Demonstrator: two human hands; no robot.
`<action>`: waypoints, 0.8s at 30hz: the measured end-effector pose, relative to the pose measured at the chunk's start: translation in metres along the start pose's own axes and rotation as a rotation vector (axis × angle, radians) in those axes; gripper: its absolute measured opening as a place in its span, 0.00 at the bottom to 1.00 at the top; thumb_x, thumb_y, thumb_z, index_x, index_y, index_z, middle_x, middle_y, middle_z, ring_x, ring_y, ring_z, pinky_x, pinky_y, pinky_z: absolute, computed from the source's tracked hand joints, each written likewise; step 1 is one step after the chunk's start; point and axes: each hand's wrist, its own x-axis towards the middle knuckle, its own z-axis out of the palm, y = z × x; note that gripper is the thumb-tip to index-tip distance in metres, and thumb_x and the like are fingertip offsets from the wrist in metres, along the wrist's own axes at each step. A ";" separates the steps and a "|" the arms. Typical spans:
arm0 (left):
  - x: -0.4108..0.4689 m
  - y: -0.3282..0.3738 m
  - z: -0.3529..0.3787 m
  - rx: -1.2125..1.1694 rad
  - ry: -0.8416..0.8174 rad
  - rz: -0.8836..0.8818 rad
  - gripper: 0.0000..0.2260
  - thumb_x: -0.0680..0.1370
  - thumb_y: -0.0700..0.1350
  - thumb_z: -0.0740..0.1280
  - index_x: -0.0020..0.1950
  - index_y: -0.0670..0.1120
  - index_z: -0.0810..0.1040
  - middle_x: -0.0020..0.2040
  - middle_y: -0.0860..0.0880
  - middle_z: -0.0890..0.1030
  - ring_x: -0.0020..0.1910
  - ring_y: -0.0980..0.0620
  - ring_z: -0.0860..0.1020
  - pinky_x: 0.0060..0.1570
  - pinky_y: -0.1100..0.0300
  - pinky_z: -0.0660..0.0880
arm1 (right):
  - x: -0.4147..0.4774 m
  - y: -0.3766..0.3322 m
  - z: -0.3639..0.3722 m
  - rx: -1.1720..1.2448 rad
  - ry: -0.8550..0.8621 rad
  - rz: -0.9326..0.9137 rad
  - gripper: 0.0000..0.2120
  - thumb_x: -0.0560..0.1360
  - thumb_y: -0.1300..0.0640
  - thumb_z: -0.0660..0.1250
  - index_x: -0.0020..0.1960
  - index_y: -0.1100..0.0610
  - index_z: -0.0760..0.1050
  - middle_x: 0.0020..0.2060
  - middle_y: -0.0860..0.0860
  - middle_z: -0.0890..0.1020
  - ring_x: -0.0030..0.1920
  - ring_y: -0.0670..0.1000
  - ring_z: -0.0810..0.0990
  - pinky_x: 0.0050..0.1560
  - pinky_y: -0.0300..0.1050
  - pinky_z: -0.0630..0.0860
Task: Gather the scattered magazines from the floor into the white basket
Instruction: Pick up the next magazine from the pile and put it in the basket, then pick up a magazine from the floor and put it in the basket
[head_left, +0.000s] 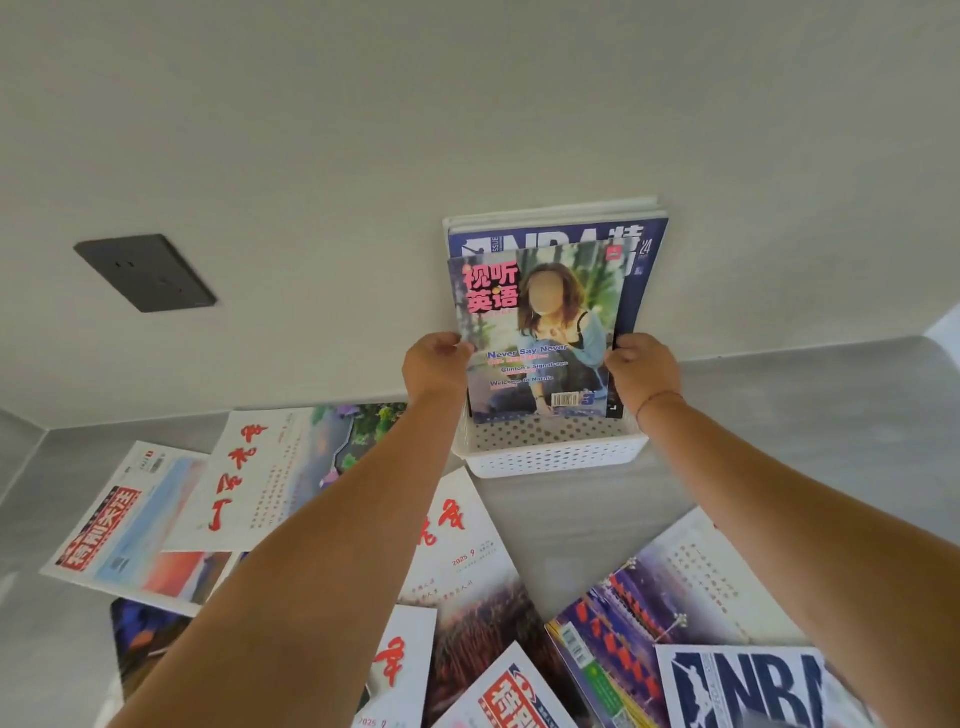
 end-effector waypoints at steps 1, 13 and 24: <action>0.001 0.000 0.001 0.004 -0.006 -0.008 0.07 0.71 0.44 0.72 0.49 0.47 0.82 0.47 0.49 0.84 0.40 0.53 0.79 0.43 0.63 0.73 | 0.001 -0.001 0.000 -0.023 -0.017 -0.009 0.07 0.74 0.61 0.58 0.46 0.57 0.75 0.32 0.48 0.72 0.40 0.53 0.71 0.35 0.39 0.64; -0.017 -0.034 -0.044 0.005 -0.035 -0.005 0.12 0.72 0.45 0.71 0.54 0.44 0.80 0.49 0.47 0.82 0.45 0.52 0.78 0.49 0.60 0.73 | -0.025 -0.004 0.003 0.036 0.019 -0.055 0.09 0.72 0.62 0.60 0.34 0.64 0.71 0.28 0.57 0.69 0.30 0.53 0.66 0.30 0.40 0.61; -0.093 -0.154 -0.195 0.192 0.128 -0.169 0.10 0.72 0.48 0.71 0.53 0.47 0.81 0.49 0.48 0.84 0.45 0.49 0.80 0.47 0.56 0.76 | -0.191 -0.015 0.075 0.104 -0.239 -0.233 0.11 0.75 0.60 0.64 0.57 0.57 0.74 0.53 0.52 0.78 0.49 0.47 0.77 0.50 0.38 0.74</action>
